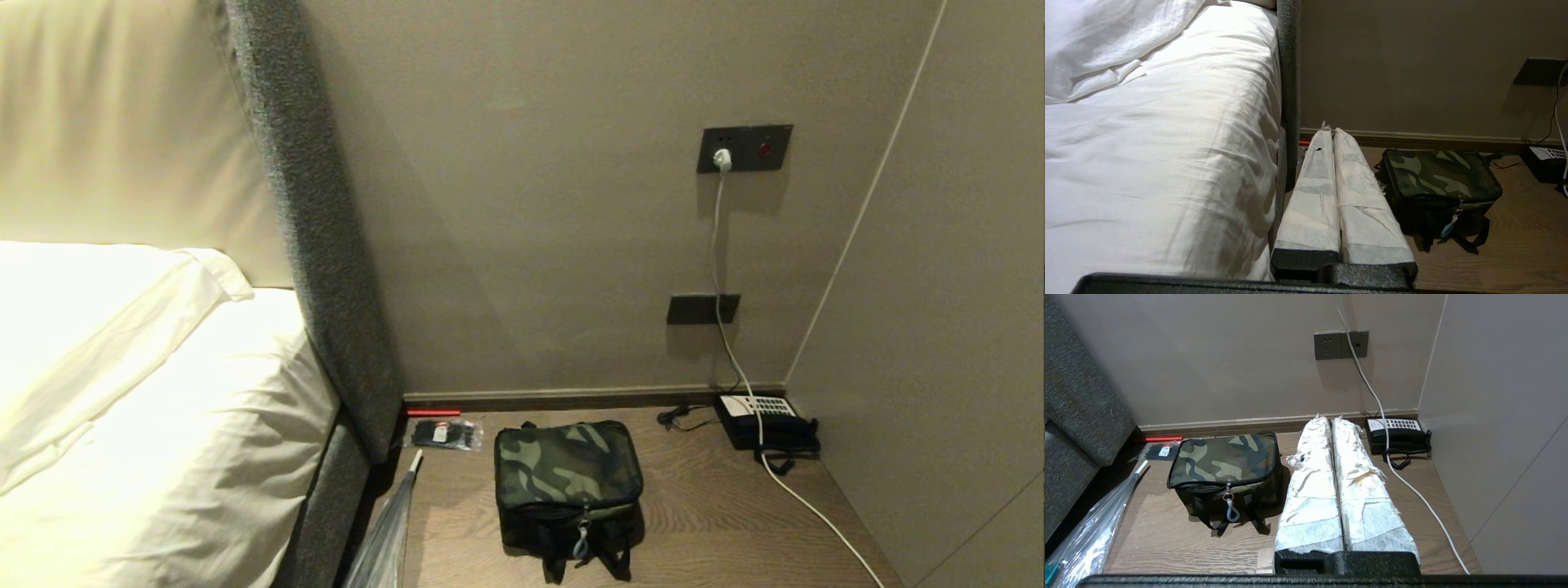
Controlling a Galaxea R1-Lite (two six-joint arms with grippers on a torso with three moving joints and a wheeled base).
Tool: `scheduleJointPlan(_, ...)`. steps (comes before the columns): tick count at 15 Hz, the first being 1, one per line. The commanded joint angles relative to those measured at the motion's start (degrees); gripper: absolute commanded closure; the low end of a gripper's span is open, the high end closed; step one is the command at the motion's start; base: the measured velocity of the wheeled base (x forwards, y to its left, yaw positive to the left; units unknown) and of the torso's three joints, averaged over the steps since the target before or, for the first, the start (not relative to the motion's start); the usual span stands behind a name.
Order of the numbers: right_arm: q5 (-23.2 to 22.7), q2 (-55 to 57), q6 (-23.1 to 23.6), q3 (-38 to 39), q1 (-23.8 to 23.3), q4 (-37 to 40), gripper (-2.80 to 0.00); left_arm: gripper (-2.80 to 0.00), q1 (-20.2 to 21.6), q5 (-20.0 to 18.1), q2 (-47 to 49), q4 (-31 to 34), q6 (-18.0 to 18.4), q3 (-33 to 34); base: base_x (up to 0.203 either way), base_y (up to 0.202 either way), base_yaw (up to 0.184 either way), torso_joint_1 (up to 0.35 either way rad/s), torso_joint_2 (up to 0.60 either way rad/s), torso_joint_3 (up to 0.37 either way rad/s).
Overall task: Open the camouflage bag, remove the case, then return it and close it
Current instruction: Open the top of the storage box
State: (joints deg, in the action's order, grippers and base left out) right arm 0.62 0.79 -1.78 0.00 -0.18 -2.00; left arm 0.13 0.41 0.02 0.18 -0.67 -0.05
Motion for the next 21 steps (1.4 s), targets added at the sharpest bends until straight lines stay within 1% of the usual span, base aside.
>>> scheduleJointPlan(1,-0.01,0.09,0.02,0.79,0.01,-0.02,0.0,0.0,0.04,0.03,-0.11,0.06,-0.03,0.03,0.0,0.0,0.0,0.0,0.0,0.0)
scheduleJointPlan(21,-0.01,0.09,0.02,0.79,0.01,-0.1,0.0,0.0,0.04,0.03,-0.11,-0.01,-0.03,-0.04,0.0,0.0,0.0,0.0,0.0,0.0)
